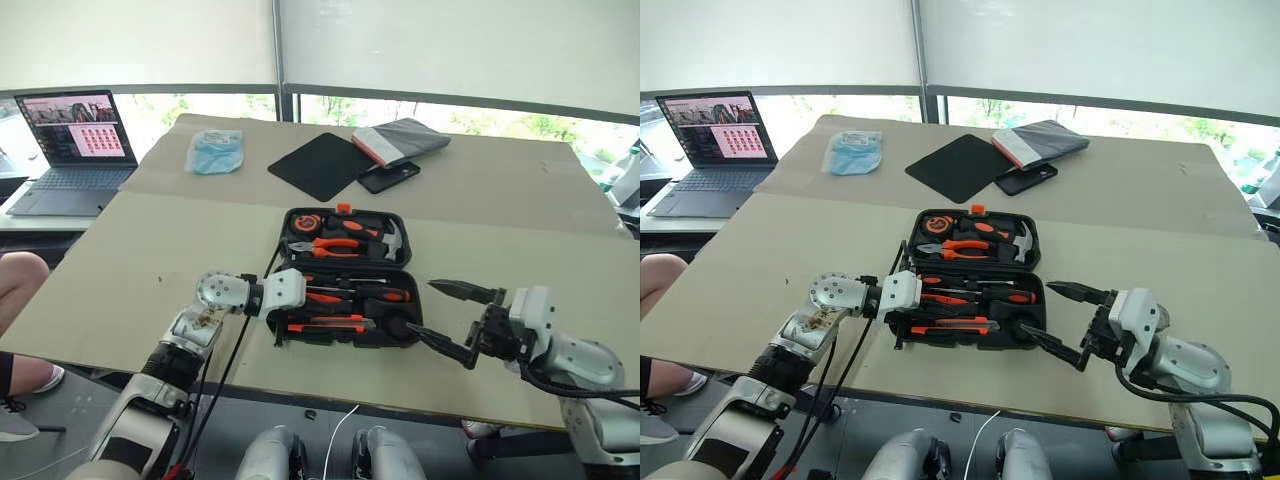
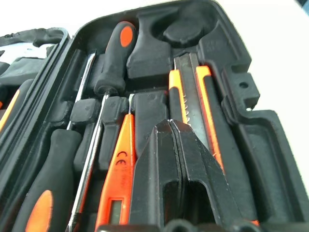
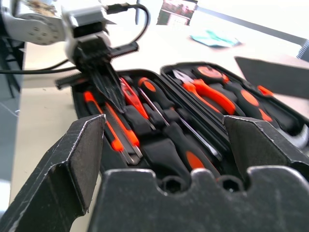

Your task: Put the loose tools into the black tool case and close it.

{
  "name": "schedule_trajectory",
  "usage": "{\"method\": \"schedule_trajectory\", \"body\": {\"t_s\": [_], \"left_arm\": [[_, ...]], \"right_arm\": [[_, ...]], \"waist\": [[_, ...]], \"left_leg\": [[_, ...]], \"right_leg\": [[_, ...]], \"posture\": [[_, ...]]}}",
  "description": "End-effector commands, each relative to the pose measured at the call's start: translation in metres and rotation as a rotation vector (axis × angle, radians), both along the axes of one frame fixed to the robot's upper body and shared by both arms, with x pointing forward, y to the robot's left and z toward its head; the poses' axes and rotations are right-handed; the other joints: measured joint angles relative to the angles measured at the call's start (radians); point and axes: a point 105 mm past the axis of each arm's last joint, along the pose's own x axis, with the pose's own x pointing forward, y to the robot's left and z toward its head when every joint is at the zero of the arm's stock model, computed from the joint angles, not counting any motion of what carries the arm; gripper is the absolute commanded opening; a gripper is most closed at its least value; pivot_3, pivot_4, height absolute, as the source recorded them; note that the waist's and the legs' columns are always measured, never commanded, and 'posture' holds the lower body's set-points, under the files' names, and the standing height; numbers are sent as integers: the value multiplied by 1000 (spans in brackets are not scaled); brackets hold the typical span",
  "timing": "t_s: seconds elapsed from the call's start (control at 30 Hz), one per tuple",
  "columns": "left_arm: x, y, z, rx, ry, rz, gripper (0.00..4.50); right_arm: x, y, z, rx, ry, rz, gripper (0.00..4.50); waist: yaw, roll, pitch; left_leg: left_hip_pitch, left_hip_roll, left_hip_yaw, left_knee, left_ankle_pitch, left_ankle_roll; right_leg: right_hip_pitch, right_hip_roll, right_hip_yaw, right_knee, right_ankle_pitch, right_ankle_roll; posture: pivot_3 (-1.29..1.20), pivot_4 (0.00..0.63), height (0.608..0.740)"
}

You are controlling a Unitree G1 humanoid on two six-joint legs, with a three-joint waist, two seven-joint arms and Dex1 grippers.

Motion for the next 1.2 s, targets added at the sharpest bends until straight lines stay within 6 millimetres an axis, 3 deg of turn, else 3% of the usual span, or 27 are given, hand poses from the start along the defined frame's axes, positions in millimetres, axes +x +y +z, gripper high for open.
{"method": "schedule_trajectory", "body": {"t_s": [0.03,0.13,0.2,0.23,0.27,0.33,0.4,0.47,0.53,0.67,0.77,0.9,1.03,1.17,1.2], "left_arm": [[4,13,36,-208,48,66,677],[11,31,56,-279,-40,136,1738],[9,63,71,-328,-53,206,2440],[6,75,71,-313,-48,222,2538],[1,84,69,-307,-28,217,3142],[-9,96,64,-295,-27,191,3612],[-15,109,58,-263,11,174,4477],[-20,114,60,-263,33,127,4477],[-24,108,67,-289,38,75,4477],[-27,90,74,-321,38,15,4477],[-32,62,79,-345,20,-54,4477],[-38,51,79,-360,24,-91,4477],[-44,47,78,-364,29,-90,4477],[-48,50,76,-357,29,-68,4477],[-48,50,76,-357,29,-64,4500]], "right_arm": [[-10,-38,11,-39,-79,-178,4500],[-26,-70,0,-87,-56,-310,4500],[-55,-106,-20,-140,9,-464,4500],[-65,-117,-26,-150,29,-517,4500],[-74,-126,-31,-156,42,-564,4500],[-84,-137,-37,-165,59,-627,4500],[-95,-149,-47,-186,87,-686,4500],[-102,-155,-54,-224,117,-700,4500],[-94,-153,-47,-247,112,-676,4500],[-65,-150,-27,-287,108,-631,4500],[-25,-137,-14,-455,222,-485,4500],[-2,-133,-8,-489,278,-451,4500],[20,-137,-14,-526,340,-451,4500],[25,-139,-28,-563,456,-428,4500],[29,-141,-28,-572,450,-447,3981]], "waist": [[1,-1,0],[0,-1,0],[0,-1,1],[-2,-1,1],[-3,-1,1],[-12,-1,1],[-19,-1,1],[-25,-1,2],[-26,0,2],[-33,1,3],[-37,3,3],[-30,0,5],[-22,0,5],[-22,0,5],[-23,0,5]], "left_leg": [[-1,0,0,0,1,0],[-8,0,0,0,7,-2],[-9,0,0,0,8,-2],[-9,0,0,0,8,-2],[-9,0,0,0,8,-4],[-8,0,0,-3,7,-6],[-6,0,0,-5,0,-7],[-6,0,0,-4,0,-8],[-5,0,0,-4,0,-9],[-2,0,1,-5,0,-8],[-2,0,1,-6,1,-9],[-4,-1,1,-7,7,-13],[-7,1,-1,-8,11,-10],[-9,1,-1,-6,10,-9],[-9,1,-1,-6,10,-8]], "right_leg": [[-1,0,0,1,0,0],[-7,1,0,1,-1,1],[-8,2,0,1,-1,1],[-8,2,0,1,-1,1],[-9,3,0,1,-2,1],[-9,3,1,1,-2,1],[-9,2,2,1,-3,1],[-9,2,2,1,-6,-4],[-10,1,2,1,-6,-4],[-9,0,3,1,-5,-4],[-8,1,3,2,-4,-3],[-9,2,2,2,-1,-1],[-11,6,1,2,-4,-5],[-12,5,0,1,-4,-3],[-11,4,0,1,-4,-3]], "posture": [[0,150,740],[0,150,740],[0,150,740],[0,150,740],[0,150,740],[0,150,740],[0,150,740],[0,150,740],[0,150,740],[0,150,740],[0,150,740],[0,150,740],[0,150,740],[0,150,740],[0,150,740]]}}
